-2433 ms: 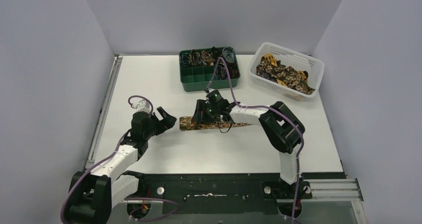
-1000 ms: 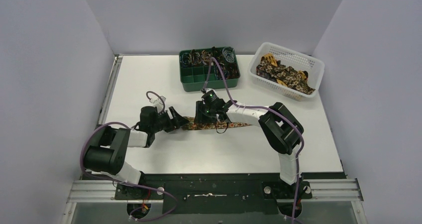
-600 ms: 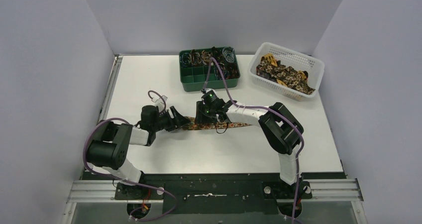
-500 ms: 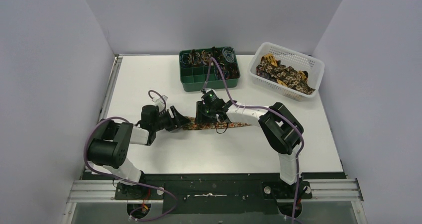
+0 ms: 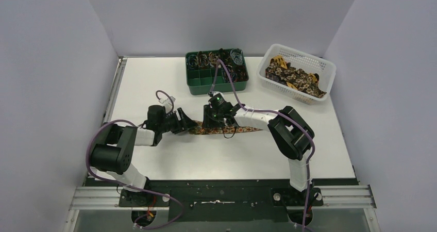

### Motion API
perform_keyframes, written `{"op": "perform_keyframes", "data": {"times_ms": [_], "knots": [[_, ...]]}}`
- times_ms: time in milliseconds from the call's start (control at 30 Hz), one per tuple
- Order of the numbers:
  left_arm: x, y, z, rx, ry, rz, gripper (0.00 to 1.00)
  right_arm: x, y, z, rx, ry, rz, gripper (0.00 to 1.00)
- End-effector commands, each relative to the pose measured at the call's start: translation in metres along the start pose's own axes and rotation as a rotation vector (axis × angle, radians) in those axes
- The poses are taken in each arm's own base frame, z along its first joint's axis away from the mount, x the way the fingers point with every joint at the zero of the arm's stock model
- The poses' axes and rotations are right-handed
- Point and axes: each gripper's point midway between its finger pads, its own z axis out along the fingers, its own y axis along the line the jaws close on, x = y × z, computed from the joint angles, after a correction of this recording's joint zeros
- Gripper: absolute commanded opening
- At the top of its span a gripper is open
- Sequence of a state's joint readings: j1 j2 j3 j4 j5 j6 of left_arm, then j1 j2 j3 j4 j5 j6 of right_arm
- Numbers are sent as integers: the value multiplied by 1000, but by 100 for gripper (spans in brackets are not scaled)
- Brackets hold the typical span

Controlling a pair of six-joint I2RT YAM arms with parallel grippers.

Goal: Roll the ties
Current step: Roll the tie at the center of the board.

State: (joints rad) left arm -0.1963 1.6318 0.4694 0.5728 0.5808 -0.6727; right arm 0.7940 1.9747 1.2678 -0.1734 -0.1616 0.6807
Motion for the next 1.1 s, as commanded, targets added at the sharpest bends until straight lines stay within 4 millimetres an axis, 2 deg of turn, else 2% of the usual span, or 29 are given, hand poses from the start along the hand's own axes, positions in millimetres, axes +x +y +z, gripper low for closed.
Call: {"op": "perform_keyframes", "data": {"times_ms": [0,167,300,500,633,900,1067], "knots": [[16,29,-9,-153,72,10,59,-2,-4,-2,42,-11,-29,37],[16,41,-11,-234,106,27,60,-1,-4,-1,43,-5,-32,37],[19,36,-9,-215,142,19,60,-2,-4,0,42,-6,-31,38],[36,24,-2,-138,212,8,60,-2,-5,-1,45,-8,-31,38],[44,26,-1,-138,240,-19,58,-2,-5,-1,44,-8,-32,38],[44,33,-5,-198,239,-18,52,-2,-5,0,43,-6,-32,38],[40,29,-6,-193,222,-8,47,-2,-5,1,41,-6,-29,38]]}}
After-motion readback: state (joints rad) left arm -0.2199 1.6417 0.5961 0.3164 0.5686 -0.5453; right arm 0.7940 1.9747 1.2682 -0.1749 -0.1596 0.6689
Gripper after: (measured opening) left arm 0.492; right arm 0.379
